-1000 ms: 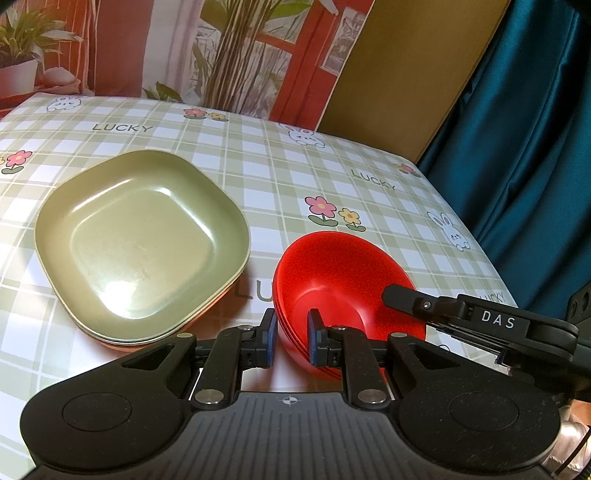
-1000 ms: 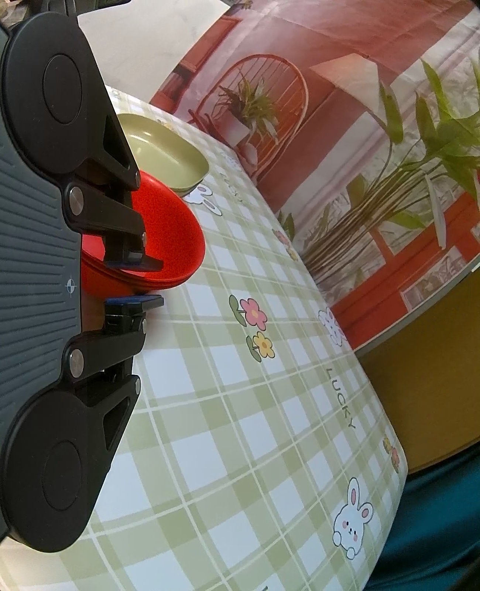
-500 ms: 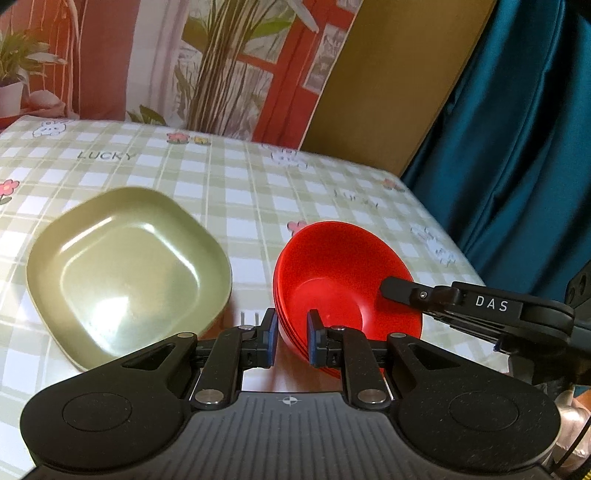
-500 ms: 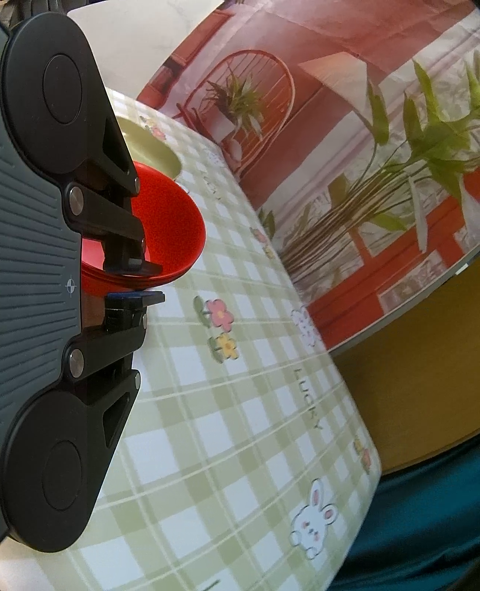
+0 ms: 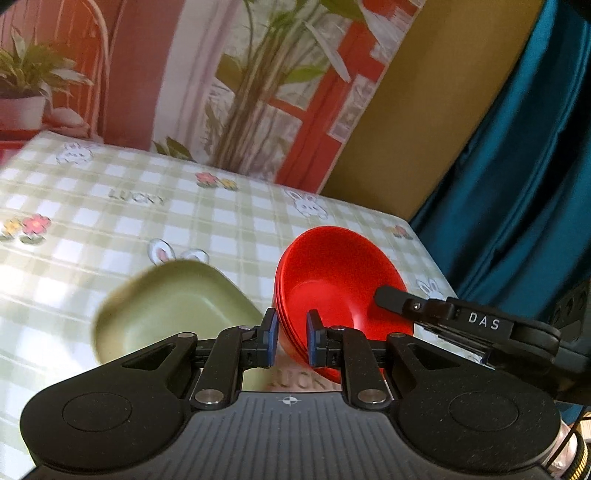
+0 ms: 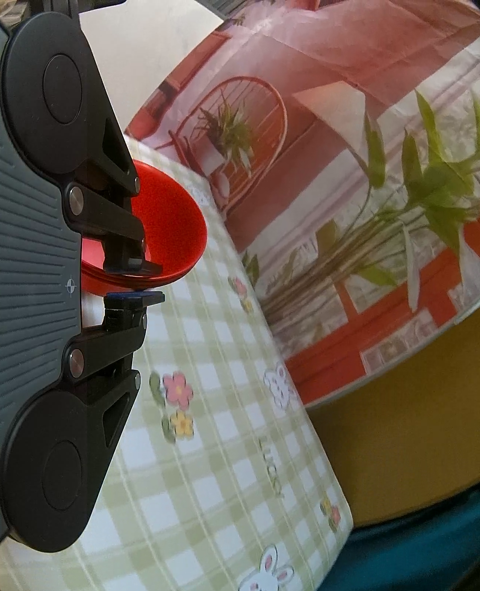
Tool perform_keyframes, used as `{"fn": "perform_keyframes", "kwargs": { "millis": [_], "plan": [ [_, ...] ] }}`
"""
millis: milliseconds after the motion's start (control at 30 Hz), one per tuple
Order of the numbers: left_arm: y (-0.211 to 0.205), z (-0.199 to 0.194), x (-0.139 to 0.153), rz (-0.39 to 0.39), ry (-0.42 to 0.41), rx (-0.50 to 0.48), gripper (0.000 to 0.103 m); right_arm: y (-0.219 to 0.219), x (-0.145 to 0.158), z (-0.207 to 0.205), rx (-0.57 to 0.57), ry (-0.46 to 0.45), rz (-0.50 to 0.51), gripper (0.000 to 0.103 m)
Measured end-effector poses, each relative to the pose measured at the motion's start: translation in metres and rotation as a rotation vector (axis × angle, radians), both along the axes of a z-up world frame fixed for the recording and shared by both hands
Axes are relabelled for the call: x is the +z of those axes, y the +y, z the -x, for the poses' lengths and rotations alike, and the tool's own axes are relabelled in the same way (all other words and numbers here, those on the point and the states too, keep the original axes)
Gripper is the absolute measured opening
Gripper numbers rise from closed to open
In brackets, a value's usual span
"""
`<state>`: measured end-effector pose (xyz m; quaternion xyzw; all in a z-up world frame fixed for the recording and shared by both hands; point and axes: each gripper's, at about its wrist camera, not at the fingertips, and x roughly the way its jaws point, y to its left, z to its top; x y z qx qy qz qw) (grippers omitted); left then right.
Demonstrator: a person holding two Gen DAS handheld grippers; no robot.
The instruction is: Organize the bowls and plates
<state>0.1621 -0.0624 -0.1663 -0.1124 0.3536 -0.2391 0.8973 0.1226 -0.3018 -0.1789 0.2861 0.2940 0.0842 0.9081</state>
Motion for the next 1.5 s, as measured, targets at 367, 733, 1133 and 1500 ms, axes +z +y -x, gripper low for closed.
{"fn": "perform_keyframes", "kwargs": {
  "millis": [367, 733, 1133, 1500],
  "plan": [
    [0.042, -0.026, 0.006, -0.069, 0.012, 0.045, 0.017, 0.054, -0.005, -0.038, 0.061, 0.053, -0.022, 0.008],
    [0.067, -0.041, -0.024, -0.054, 0.097, 0.073, 0.017, 0.082, -0.029, -0.049, 0.083, 0.118, 0.020, 0.008],
    [0.068, -0.040, -0.038, -0.098, 0.101, 0.060, 0.017, 0.091, -0.040, -0.047, 0.095, 0.130, 0.061, 0.008],
    [0.061, -0.038, -0.045, -0.149, 0.099, 0.058, 0.017, 0.092, -0.044, -0.046, 0.095, 0.133, 0.066, 0.008]
  ]
}}
